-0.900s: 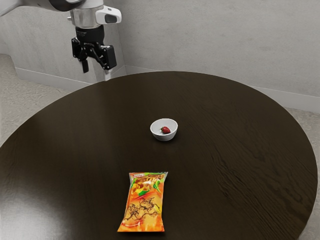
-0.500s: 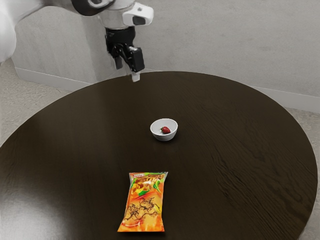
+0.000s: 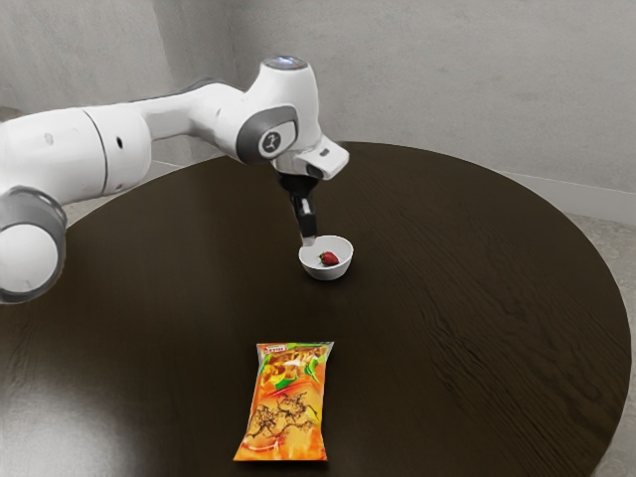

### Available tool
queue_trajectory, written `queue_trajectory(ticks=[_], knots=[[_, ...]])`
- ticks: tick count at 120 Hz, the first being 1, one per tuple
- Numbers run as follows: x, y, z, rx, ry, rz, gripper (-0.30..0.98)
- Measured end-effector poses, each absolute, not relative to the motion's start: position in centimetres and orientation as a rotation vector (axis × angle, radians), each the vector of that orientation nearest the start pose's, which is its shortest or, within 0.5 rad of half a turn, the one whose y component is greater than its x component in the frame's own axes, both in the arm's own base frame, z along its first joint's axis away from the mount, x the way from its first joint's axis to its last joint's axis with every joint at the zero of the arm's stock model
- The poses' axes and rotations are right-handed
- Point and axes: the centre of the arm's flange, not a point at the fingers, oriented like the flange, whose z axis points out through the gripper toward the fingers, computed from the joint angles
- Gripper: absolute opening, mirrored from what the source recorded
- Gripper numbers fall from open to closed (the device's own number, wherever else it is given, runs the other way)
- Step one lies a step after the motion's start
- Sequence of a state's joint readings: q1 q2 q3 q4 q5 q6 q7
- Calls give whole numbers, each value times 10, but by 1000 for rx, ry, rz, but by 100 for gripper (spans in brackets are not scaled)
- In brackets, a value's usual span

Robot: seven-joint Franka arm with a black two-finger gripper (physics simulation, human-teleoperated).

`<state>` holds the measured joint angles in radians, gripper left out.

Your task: Take strawberry from the bowl

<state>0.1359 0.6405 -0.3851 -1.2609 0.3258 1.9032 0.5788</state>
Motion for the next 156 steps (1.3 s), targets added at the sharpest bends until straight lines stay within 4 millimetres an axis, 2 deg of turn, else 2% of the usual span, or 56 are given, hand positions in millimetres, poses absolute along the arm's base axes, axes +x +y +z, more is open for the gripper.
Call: queue_trajectory(ticks=[15,43,58,74,91,128,156], knots=[[738,-86,377,-2712,1386,-73,33],[753,-80,355,-2607,1548,-164,22],[759,-62,348,-2586,1581,-199,22],[768,-56,338,-2592,1622,-250,25],[780,-41,314,-2632,1606,-256,28],[793,-38,309,-2633,1598,-283,30],[800,-41,293,-2634,1584,-286,30]])
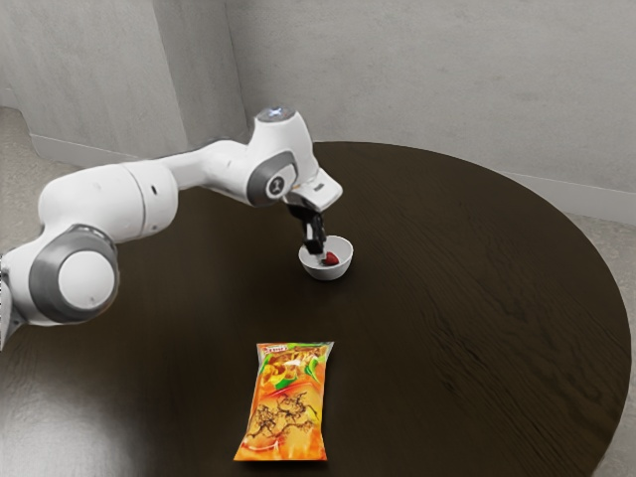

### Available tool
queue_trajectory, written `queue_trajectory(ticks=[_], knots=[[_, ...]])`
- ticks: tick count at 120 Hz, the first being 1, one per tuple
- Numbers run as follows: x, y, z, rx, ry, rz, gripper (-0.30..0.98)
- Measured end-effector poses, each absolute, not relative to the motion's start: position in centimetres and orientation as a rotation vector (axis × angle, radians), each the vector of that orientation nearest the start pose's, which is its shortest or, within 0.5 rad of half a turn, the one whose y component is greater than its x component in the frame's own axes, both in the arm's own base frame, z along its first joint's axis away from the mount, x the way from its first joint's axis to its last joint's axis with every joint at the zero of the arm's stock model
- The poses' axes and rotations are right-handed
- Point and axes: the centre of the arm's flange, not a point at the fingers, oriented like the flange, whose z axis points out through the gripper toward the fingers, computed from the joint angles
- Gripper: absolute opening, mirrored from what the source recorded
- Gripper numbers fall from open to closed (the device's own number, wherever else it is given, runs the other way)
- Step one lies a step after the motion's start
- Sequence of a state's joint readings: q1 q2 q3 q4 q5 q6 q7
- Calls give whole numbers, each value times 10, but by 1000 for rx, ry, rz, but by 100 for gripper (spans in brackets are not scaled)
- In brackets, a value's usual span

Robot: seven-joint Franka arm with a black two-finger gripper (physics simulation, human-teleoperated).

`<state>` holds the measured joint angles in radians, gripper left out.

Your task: Take strawberry from the bowl

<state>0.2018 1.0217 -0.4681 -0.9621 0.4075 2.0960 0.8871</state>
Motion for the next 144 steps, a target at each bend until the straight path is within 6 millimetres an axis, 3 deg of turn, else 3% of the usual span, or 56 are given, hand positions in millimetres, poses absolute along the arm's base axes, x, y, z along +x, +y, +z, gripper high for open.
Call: queue_trajectory(ticks=[16,34,76,144], knots=[[801,-45,281,-2643,1588,-286,28],[804,-44,285,-2603,1585,-295,25],[807,-45,266,-2563,1605,-322,22],[808,-46,253,-2552,1616,-346,12]])
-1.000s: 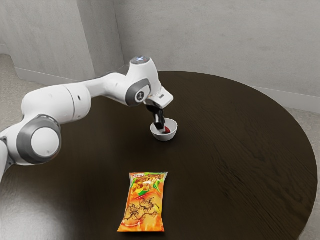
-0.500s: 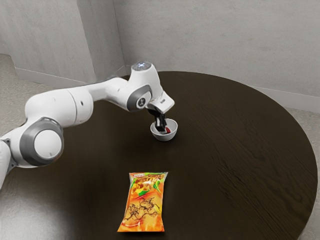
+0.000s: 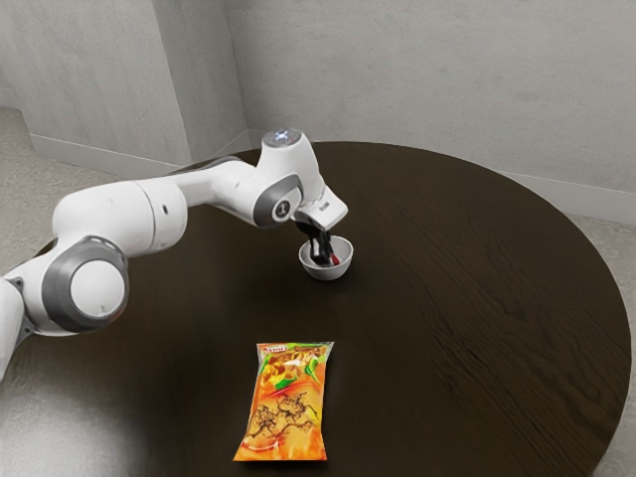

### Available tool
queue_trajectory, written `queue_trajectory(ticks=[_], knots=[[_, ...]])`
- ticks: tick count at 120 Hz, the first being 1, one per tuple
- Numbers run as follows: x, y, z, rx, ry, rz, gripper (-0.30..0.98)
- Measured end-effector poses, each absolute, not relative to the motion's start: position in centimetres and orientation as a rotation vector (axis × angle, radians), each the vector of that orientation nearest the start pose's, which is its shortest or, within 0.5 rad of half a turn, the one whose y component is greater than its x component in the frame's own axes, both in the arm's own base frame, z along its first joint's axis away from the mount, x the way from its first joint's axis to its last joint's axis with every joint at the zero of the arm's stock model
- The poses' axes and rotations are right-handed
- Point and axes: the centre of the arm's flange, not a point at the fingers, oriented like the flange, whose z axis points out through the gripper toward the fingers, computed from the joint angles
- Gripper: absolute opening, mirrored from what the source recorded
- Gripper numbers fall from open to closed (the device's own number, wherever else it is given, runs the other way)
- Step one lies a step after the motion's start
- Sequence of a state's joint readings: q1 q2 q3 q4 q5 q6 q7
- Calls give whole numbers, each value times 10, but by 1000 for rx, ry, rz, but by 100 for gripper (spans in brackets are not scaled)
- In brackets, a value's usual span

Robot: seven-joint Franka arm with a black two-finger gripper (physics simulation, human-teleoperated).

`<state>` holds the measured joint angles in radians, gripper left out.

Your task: Take strawberry from the bowl

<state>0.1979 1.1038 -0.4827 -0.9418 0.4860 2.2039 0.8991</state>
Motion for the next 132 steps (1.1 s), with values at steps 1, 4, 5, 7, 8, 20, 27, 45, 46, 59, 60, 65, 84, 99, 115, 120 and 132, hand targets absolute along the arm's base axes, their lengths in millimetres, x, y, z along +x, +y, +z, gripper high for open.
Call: queue_trajectory(ticks=[1,4,5,7,8,20,27,45,46,59,60,65,84,99,115,120,132], knots=[[808,-47,253,-2551,1616,-347,11],[808,-47,253,-2551,1616,-349,10],[808,-47,253,-2551,1616,-349,10],[808,-47,253,-2550,1616,-350,9],[808,-47,253,-2550,1615,-350,9],[808,-49,257,-2543,1613,-357,4],[808,-50,266,-2533,1608,-366,1],[785,-71,322,-2468,1632,-344,-4],[783,-74,327,-2462,1634,-341,-4],[754,-156,362,-2403,1741,-381,-6],[752,-163,363,-2398,1751,-384,-6],[745,-194,364,-2382,1788,-395,-6],[740,-221,359,-2397,1793,-415,9],[740,-221,358,-2421,1783,-412,34],[739,-213,371,-2461,1746,-413,50],[736,-181,410,-2539,1627,-398,53],[686,-91,558,-2665,1216,-294,59]])
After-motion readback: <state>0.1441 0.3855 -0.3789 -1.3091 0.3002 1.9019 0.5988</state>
